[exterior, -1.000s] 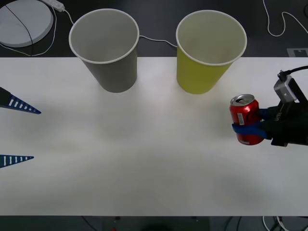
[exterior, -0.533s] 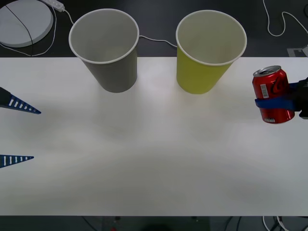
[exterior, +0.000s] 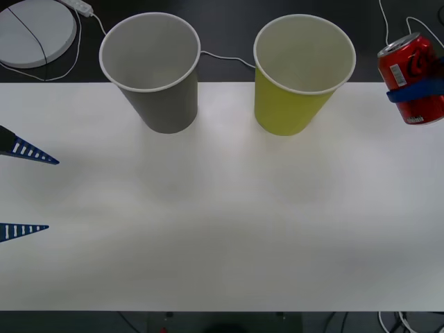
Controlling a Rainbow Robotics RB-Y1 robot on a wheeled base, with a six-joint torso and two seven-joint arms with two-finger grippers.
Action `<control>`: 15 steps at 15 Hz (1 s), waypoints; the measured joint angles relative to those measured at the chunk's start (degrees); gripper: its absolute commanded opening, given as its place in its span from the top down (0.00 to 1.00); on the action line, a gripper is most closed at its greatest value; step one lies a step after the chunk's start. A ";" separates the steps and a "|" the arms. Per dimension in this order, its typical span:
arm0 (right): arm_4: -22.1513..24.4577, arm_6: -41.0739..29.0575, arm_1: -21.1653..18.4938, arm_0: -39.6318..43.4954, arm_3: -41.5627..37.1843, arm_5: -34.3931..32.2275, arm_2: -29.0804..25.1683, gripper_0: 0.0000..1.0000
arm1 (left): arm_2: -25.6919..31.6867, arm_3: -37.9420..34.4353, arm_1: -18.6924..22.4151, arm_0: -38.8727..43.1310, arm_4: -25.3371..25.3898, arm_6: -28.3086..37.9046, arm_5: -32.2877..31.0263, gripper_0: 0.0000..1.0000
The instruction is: Put the can into the green bin and the plastic bottle into the gray bin
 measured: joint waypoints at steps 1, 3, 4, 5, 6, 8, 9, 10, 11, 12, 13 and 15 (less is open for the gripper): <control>0.22 0.00 -0.03 -3.97 1.76 -0.08 3.35 1.00 | 0.00 0.00 0.00 0.00 0.00 0.00 0.00 0.00; 0.97 0.00 0.12 -12.03 5.31 -0.22 10.20 1.00 | 0.00 0.00 0.00 0.00 0.00 0.00 0.00 0.00; 1.37 0.00 0.54 -15.84 7.19 -0.24 13.59 1.00 | 0.00 0.00 0.00 0.00 0.00 0.00 0.00 0.00; 1.81 0.00 1.29 -19.52 9.10 -0.24 16.86 1.00 | 0.00 0.00 0.00 0.00 0.00 0.00 0.00 0.00; 2.36 0.00 2.17 -22.75 10.99 -0.23 19.59 1.00 | 0.00 0.00 0.00 0.00 0.00 0.00 0.00 0.00; 5.91 0.09 5.01 -28.62 14.42 -0.25 24.32 1.00 | 0.00 0.00 0.00 0.00 0.00 0.00 0.00 0.00; 8.83 0.14 6.82 -31.07 15.65 -0.30 26.13 1.00 | 0.00 0.00 0.00 0.00 0.00 0.00 0.00 0.00; 11.09 0.15 8.65 -33.06 16.99 -0.31 27.62 1.00 | 0.00 0.00 0.00 0.00 0.00 0.00 0.00 0.00; 13.09 0.18 10.50 -35.00 18.92 -0.33 29.00 1.00 | 0.00 0.00 0.00 0.00 0.00 0.00 0.00 0.00; 14.41 0.26 12.01 -36.65 20.79 -0.41 30.04 1.00 | 0.00 0.00 0.00 0.00 0.00 0.00 0.00 0.00; 15.39 0.71 13.42 -38.08 22.81 -0.45 30.94 1.00 | 0.00 0.00 0.00 0.00 0.00 0.00 0.00 0.00; 17.20 2.40 16.21 -40.65 27.12 -0.48 32.42 1.00 | 0.00 0.00 0.00 0.00 0.00 0.00 0.00 0.00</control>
